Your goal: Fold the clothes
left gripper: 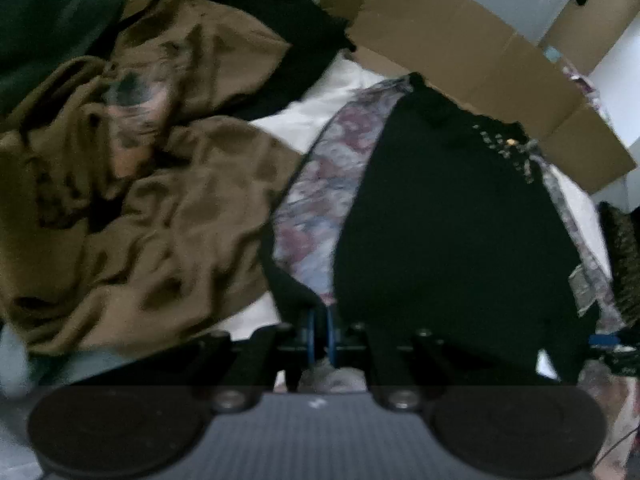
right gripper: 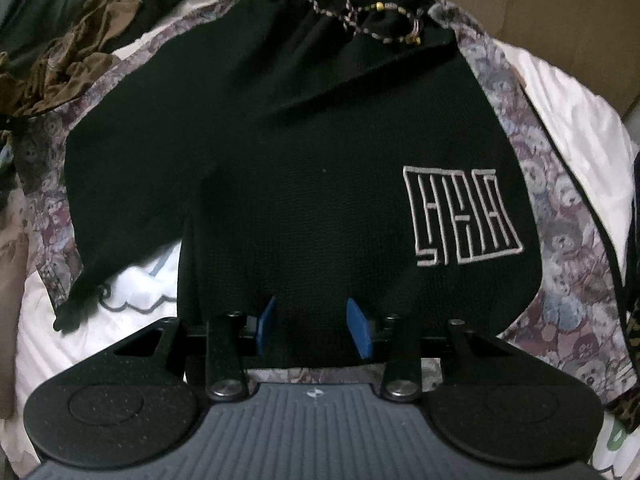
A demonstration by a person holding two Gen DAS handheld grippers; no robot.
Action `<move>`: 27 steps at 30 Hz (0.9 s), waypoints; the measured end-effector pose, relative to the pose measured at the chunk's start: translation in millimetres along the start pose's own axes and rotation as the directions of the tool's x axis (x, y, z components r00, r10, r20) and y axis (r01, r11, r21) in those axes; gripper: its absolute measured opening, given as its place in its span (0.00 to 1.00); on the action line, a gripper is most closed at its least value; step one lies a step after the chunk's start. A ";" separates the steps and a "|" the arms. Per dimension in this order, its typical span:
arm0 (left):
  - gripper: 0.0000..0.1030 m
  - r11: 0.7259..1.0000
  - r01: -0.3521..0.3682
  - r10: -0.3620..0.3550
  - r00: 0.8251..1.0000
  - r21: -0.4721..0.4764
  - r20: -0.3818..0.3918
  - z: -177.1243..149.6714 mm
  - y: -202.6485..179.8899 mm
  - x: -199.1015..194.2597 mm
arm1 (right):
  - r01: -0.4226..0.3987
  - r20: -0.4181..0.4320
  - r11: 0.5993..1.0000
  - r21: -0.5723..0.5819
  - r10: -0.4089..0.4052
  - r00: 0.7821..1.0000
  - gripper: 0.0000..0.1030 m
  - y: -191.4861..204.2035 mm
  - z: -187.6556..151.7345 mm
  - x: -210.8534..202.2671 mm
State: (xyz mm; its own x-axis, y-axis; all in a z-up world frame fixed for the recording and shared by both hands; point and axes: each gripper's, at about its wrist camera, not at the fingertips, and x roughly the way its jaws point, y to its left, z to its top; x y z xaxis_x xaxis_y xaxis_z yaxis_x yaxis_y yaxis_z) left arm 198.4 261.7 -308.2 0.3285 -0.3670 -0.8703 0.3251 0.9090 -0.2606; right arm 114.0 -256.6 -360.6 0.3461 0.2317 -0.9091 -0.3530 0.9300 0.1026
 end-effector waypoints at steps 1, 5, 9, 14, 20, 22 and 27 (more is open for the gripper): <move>0.06 1.000 0.008 -0.008 1.000 0.004 -0.002 1.7 -4.6 0.3 | 0.001 0.009 1.000 0.000 -0.001 1.000 0.45 0.3 1.2 -1.3; 0.06 0.998 0.054 -0.054 0.998 0.018 -0.012 6.8 -24.6 1.2 | -0.022 0.027 1.000 0.013 0.022 0.999 0.45 0.5 6.8 -5.8; 0.06 0.996 0.079 -0.079 0.997 0.028 -0.021 7.5 -43.6 5.8 | -0.039 0.041 0.999 0.009 0.038 0.998 0.46 4.4 9.3 -8.2; 0.06 0.994 0.104 -0.102 0.994 0.039 -0.039 7.1 -61.9 14.4 | -0.071 0.055 0.997 0.013 0.070 0.996 0.46 6.8 11.3 -9.5; 0.06 0.985 0.170 -0.169 0.985 0.018 -0.041 12.1 -78.6 30.2 | -0.084 0.094 0.996 0.014 0.082 0.992 0.46 10.3 17.9 -13.0; 0.06 0.980 0.200 -0.200 0.979 0.008 -0.032 14.1 -84.9 34.9 | -0.111 0.104 0.994 0.020 0.108 0.989 0.48 11.4 20.8 -12.7; 0.06 0.968 0.250 -0.250 0.968 0.008 -0.035 19.3 -103.5 43.6 | -0.186 0.129 0.982 0.014 0.183 0.975 0.58 20.8 32.4 -11.4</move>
State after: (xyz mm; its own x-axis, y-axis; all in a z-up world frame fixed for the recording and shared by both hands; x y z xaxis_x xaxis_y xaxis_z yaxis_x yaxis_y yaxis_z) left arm 196.2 147.7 -311.1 0.2056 -0.5756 -0.7915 0.4041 0.7865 -0.4670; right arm 130.8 -230.7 -335.0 0.3854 0.4326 -0.8150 -0.3993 0.8745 0.2753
